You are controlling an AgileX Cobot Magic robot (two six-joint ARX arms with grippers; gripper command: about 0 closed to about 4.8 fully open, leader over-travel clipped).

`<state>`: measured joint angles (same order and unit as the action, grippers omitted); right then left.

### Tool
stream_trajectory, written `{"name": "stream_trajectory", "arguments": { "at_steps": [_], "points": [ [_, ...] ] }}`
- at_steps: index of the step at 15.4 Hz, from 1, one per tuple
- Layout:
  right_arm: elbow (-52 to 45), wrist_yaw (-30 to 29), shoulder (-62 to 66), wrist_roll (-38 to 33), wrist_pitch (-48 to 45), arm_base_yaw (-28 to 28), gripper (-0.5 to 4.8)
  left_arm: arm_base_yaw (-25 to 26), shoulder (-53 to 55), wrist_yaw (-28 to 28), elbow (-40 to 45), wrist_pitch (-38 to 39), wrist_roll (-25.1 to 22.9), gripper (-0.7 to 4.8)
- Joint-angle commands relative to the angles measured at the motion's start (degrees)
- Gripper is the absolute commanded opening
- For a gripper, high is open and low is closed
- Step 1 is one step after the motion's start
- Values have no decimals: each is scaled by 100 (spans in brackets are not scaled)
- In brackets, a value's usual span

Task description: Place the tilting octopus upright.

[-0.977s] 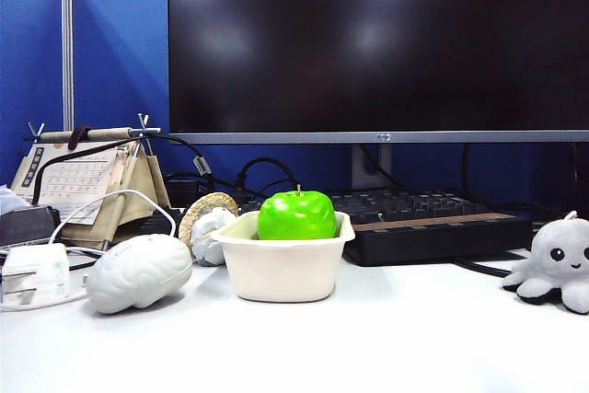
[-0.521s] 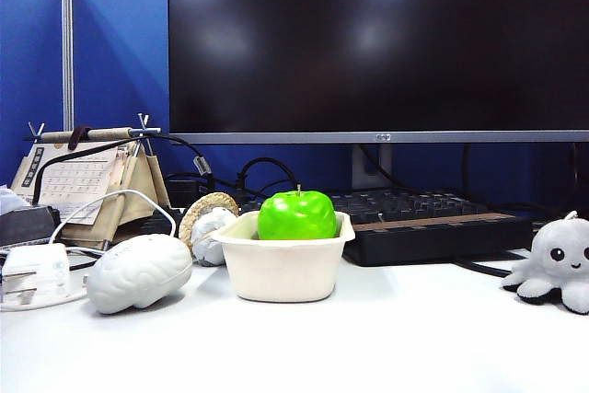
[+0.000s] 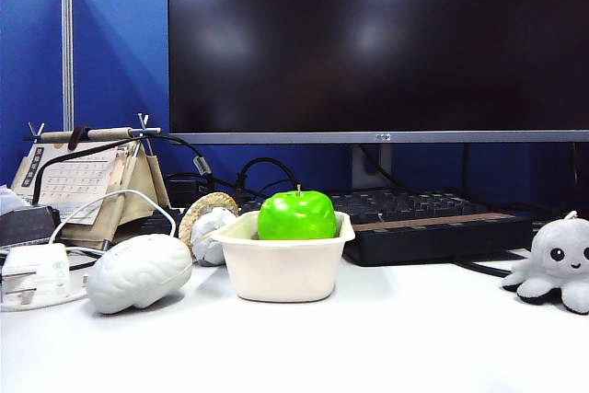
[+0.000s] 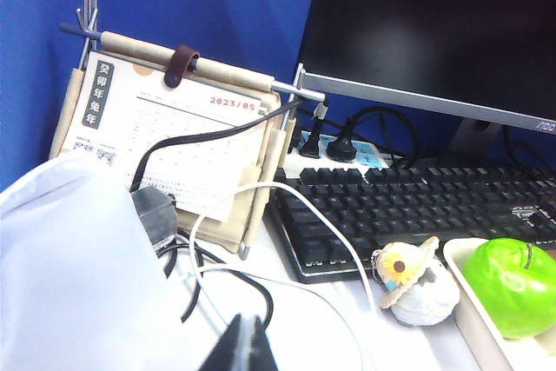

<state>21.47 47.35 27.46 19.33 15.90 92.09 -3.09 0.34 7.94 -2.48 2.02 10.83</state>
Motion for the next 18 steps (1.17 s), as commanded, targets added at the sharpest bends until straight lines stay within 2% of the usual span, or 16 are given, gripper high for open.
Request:
{"name": "stream_trajectory", "arguments": {
  "at_steps": [1,18],
  "points": [
    [4,11,4,-24,-92,2,-1,2,-15,22,-4,-195,20,-5],
    [4,11,4,-24,-92,2,-1,2,-15,22,-4,-125,15,-5]
  ]
}}
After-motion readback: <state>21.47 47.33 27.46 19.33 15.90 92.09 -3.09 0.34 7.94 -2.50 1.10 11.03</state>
